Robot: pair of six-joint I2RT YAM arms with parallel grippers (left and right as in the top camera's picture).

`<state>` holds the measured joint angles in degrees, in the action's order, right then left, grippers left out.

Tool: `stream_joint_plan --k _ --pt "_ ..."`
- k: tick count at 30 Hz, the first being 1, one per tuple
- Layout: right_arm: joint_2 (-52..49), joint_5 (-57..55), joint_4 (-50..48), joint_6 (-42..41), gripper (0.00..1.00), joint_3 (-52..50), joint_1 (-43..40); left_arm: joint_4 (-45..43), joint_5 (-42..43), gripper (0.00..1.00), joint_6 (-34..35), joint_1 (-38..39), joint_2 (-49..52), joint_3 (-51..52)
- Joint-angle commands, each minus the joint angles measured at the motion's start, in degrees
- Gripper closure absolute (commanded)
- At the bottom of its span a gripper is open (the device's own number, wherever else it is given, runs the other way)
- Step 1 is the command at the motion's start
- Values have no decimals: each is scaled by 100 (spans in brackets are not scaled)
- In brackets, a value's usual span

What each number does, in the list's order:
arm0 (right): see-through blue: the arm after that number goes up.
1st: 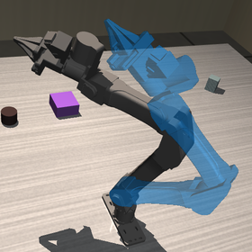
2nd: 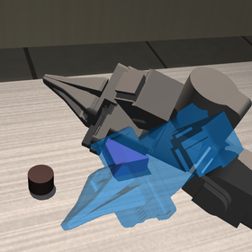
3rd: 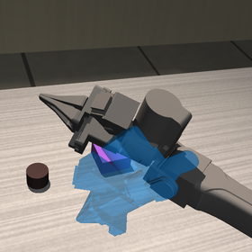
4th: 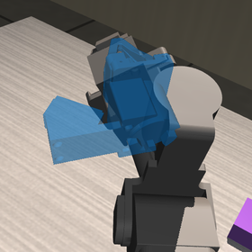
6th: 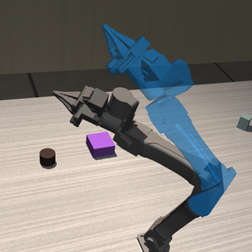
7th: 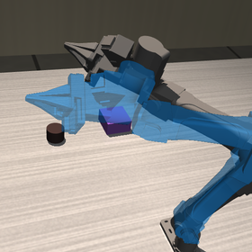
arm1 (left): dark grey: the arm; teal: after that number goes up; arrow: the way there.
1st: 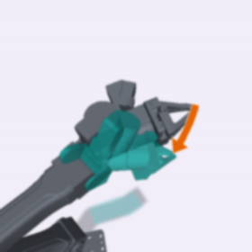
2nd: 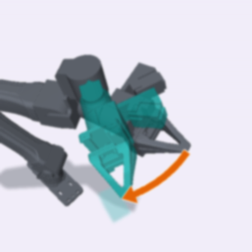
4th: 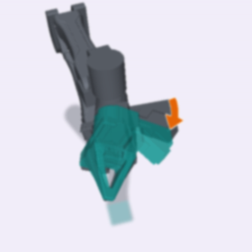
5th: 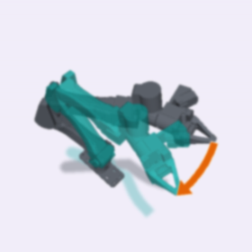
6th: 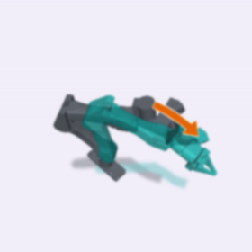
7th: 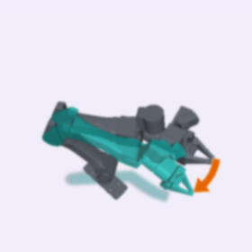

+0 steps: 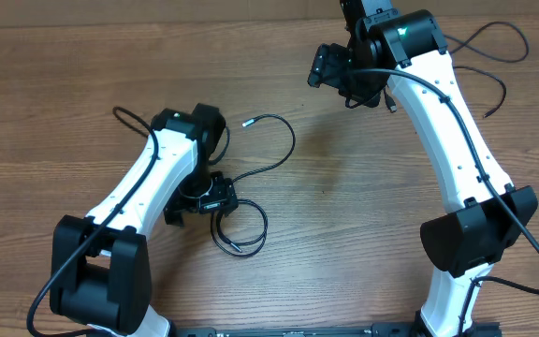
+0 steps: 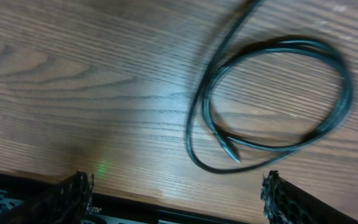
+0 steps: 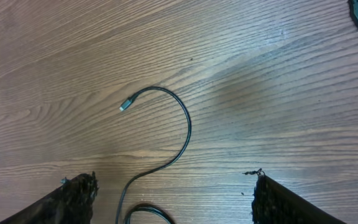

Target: Untangle cables

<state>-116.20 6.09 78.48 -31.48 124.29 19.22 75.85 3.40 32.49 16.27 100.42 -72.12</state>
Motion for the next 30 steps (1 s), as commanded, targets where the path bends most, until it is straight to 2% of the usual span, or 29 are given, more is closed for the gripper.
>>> stream_joint_plan --k 1,6,13,17,25,30 --pt "7 -50 -66 22 19 -13 -17 -188 92 13 -133 -66 -2 232" --pt "7 -52 -170 24 19 -13 -17 -726 90 24 -184 -61 -2 503" --pt "7 -50 -164 24 19 -13 -17 -1198 90 33 -275 -63 0 787" --pt "7 -52 -166 24 19 -13 -17 -1335 90 44 -271 -61 0 922" --pt "7 -55 -188 26 19 -13 -17 -1600 90 46 -271 -61 2 1233" --pt "7 -55 -216 26 20 -13 -17 -1731 44 51 -271 -61 4 1344"
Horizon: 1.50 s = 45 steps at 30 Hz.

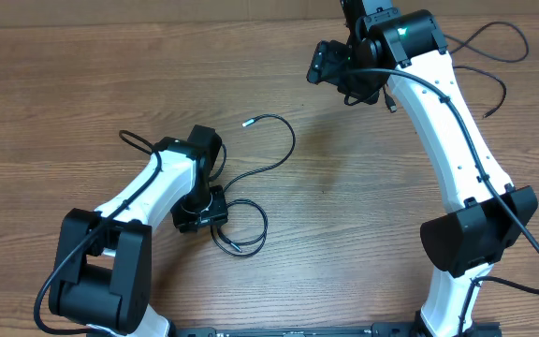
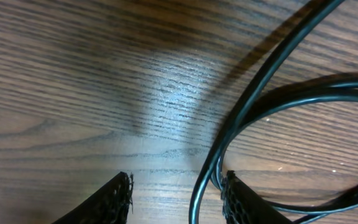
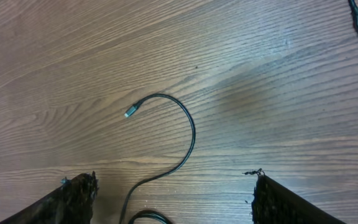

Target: Untangle cables

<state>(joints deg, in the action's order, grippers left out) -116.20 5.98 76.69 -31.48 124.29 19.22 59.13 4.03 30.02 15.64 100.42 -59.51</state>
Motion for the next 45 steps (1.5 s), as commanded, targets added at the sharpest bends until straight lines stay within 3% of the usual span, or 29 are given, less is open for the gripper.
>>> stream_joint_plan --k 1,8,11,21,26,39,45 --pt "7 -44 -44 26 19 -13 -17 -92 -15 53 -22 2 4 114" --pt "7 -42 -125 26 19 -13 -17 -225 2 74 -20 2 7 181" --pt "7 -42 -140 26 20 -13 -17 -243 46 96 2 2 7 181" --pt "7 -35 -138 26 21 -13 -17 114 988 96 17 2 0 -444" --pt "7 146 -136 26 21 -13 -17 544 1423 96 -302 2 -4 -1449" --pt "7 92 -144 52 20 -13 -35 1449 1403 96 -273 2 -4 -4551" --pt "7 144 -66 1456 20 -11 -33 1390 1176 96 376 -48 -7 -5263"
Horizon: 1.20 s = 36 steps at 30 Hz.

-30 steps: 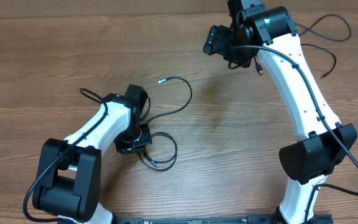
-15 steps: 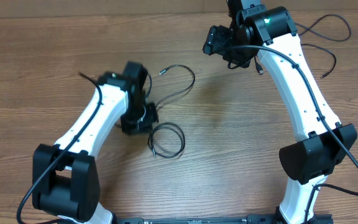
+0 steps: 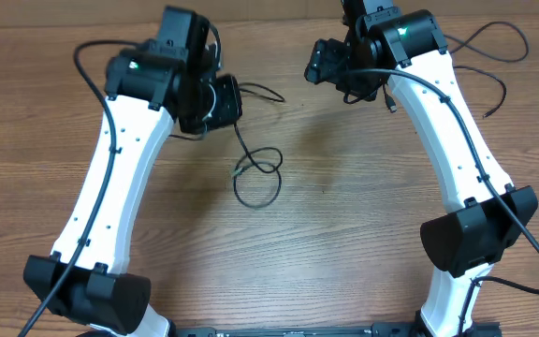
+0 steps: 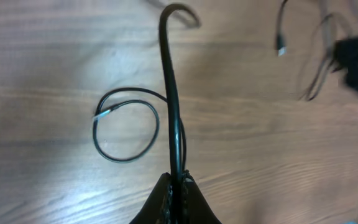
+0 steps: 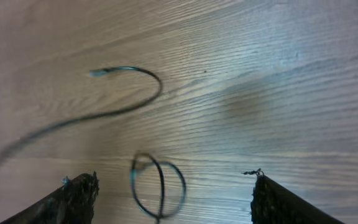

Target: Untangle cables

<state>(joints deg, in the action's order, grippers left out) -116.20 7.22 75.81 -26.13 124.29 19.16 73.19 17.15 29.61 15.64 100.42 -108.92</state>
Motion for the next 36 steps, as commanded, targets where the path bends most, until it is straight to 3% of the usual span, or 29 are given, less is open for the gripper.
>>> stream_joint_plan --k 1,8,15,22,28,36 --pt "7 94 74 1176 20 -11 -28 -17 -219 96 612 -79 -4 -396" --pt "7 1823 490 3305 20 -11 -11 -275 -269 96 1576 -343 -4 -645" --pt "9 2782 542 4387 13 -11 81 -378 -271 96 1762 -411 -4 -643" --pt "9 3475 507 5204 7 -11 256 -378 -267 96 2026 -350 -4 -643" --pt "9 3488 262 5287 1 -11 553 -350 -212 96 2041 -350 -4 -643" --pt "9 3412 232 5794 2 -11 824 -354 -212 96 2472 -352 -4 -643"
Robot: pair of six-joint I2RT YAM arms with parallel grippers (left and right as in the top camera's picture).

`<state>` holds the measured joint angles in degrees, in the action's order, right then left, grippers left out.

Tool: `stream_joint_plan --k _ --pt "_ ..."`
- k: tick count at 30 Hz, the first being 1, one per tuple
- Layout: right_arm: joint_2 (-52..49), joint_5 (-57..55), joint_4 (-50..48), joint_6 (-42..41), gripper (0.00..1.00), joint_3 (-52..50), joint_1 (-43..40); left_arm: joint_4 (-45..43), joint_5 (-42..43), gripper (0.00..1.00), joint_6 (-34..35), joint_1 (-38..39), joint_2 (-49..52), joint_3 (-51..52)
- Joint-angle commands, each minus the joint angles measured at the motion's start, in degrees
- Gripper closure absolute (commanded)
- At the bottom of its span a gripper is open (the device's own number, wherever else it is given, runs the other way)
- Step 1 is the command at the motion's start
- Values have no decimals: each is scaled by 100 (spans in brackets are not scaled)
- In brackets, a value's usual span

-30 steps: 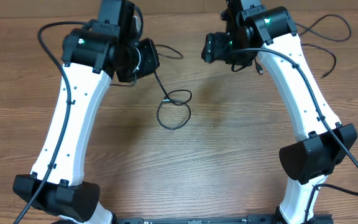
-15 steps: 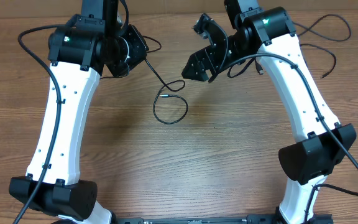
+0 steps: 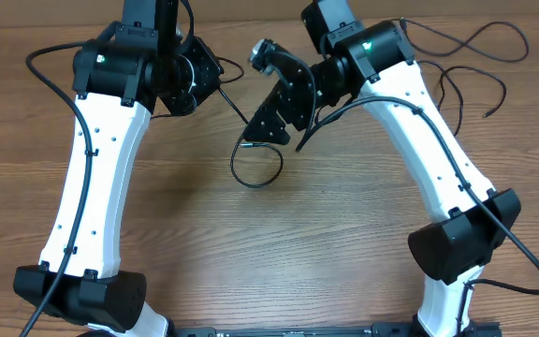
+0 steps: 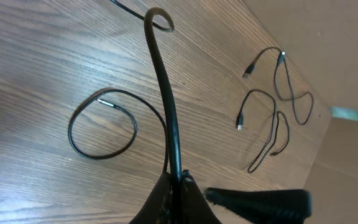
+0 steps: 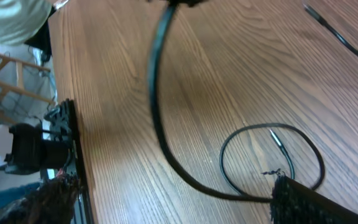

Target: Untangle cables

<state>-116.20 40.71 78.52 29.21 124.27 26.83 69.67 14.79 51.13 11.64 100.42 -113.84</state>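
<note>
A black cable [image 3: 240, 116] hangs from my left gripper [image 3: 211, 84], which is shut on it above the far side of the table. In the left wrist view the cable [image 4: 166, 106] rises from the shut left gripper [image 4: 178, 182]. Its lower end lies as a loop [image 3: 256, 166] on the wood, plug tip inside [image 4: 104, 102]. My right gripper [image 3: 274, 131] is open and tilted beside the hanging stretch. In the right wrist view the cable [image 5: 160, 124] crosses the open right gripper [image 5: 176, 183] and meets its right finger [image 5: 303, 202].
Several other thin black cables [image 3: 471, 65] lie at the far right of the wooden table [image 3: 344, 243], also seen as cables [image 4: 272, 118] near the table's edge. A rack and chair legs [image 5: 17, 149] stand beyond the table.
My right gripper has left the far back and now sits tilted by the lifted cable, fingers open around it. The left gripper still holds the cable and is slightly further left and back.
My left gripper was open over the coiled cable at the front left. It then sat low with its fingers around a strand. Later it was shut on the cable, raised at the far side, the loop trailing. Now the right gripper has joined it.
</note>
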Motion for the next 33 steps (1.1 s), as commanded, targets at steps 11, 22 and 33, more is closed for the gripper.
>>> stream_joint_plan --k 11,22,33 --pt "9 -160 -46 256 2 -9 87 -9 280 96 1239 50 -4 -151" --pt "9 -164 -348 229 24 -9 103 -70 846 96 1495 50 -2 -151" --pt "9 -835 -525 -227 61 -9 103 -61 1064 96 1491 50 -2 -151"
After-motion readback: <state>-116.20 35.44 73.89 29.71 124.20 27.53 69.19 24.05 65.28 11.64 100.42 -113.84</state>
